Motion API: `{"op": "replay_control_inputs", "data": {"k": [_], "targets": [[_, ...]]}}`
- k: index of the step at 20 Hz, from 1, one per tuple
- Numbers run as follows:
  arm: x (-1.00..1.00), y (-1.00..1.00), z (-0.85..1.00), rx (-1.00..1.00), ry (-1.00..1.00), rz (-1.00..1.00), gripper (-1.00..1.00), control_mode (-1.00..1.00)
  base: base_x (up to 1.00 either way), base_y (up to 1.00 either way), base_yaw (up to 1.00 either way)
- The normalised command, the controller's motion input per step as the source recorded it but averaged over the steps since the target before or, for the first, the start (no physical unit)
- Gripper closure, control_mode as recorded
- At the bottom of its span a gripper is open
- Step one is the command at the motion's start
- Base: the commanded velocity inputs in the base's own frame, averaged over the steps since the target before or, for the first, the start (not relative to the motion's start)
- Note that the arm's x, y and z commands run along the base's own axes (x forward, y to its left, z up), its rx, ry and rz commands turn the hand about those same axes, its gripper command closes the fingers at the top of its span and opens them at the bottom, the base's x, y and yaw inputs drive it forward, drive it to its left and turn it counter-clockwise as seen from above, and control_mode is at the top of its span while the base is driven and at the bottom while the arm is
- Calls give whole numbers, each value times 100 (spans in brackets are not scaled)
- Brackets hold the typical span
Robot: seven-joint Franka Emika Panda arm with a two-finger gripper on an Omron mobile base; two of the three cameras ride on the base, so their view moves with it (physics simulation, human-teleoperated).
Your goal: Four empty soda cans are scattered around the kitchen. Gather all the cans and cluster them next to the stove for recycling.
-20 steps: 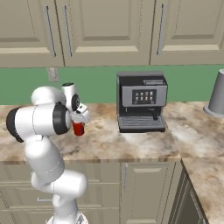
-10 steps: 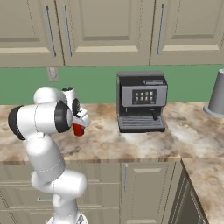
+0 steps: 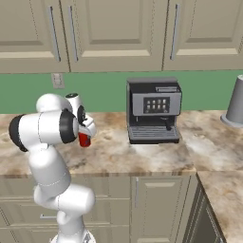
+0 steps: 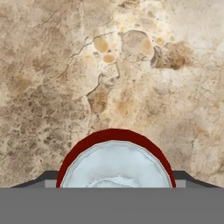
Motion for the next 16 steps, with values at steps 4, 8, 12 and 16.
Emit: {"op": "replay_control_inputs", "data": {"k": [4, 8, 12, 16], "targets": [[-1, 0, 0, 0, 0, 0, 100, -100, 0, 0, 0], [-22, 0, 8, 0, -3, -1, 100, -100, 0, 0, 0], [-33, -3, 24, 4, -1, 5, 100, -100, 0, 0, 0], [-22, -22, 28, 5, 3, 15, 100, -100, 0, 0, 0]]}}
